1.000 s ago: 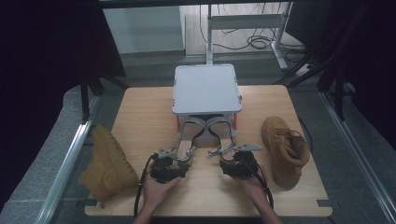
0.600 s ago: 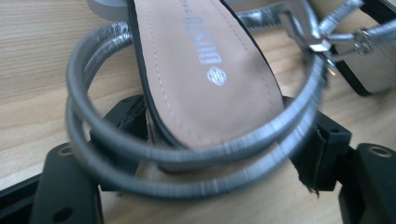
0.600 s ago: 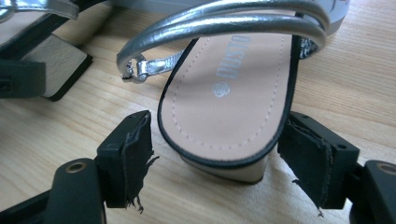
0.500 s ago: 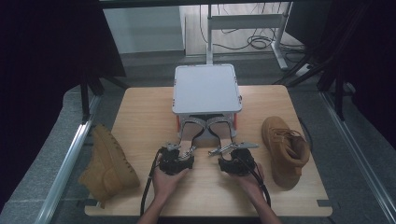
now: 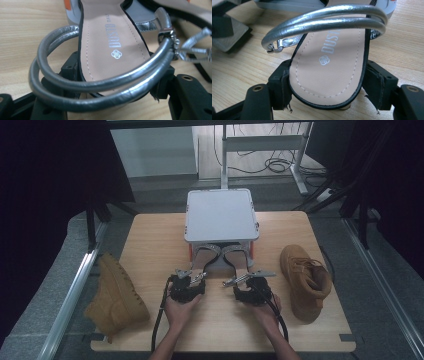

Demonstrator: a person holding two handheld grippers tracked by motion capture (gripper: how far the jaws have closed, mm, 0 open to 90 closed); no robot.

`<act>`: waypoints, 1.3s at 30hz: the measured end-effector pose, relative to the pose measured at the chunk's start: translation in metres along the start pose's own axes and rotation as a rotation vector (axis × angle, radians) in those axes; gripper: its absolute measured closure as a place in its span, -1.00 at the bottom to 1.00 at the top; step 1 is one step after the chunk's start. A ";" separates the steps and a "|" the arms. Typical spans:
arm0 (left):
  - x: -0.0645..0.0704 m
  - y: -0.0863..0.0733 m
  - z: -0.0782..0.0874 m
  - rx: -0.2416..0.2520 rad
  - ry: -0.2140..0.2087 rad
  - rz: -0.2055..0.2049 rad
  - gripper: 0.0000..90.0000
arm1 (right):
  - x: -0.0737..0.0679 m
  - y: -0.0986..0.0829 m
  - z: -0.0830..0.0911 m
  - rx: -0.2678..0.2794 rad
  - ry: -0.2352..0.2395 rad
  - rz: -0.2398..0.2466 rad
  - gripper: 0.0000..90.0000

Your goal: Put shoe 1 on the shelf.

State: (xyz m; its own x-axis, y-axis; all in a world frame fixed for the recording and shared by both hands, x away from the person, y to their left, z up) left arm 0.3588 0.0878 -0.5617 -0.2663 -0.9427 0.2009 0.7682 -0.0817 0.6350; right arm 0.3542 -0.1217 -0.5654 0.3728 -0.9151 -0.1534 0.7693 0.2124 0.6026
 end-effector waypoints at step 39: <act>-0.003 0.054 -0.029 0.043 0.047 0.171 -0.12 | 0.001 0.000 0.002 -0.010 0.002 0.002 -0.30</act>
State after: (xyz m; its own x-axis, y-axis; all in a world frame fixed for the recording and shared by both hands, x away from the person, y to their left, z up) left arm 0.4179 0.0765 -0.5502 -0.1060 -0.9559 0.2738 0.7738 0.0937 0.6265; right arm 0.3537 -0.1233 -0.5645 0.3754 -0.9139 -0.1543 0.7737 0.2173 0.5951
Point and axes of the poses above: each handheld gripper's, and its own axes: z roughly backward along the jaws, y roughly out of its top, x roughly to its right, the point moved 6 cm from there along -z, roughly forward along the jaws, and after that the axes turned 6 degrees about -x, right-handed, at the moved point
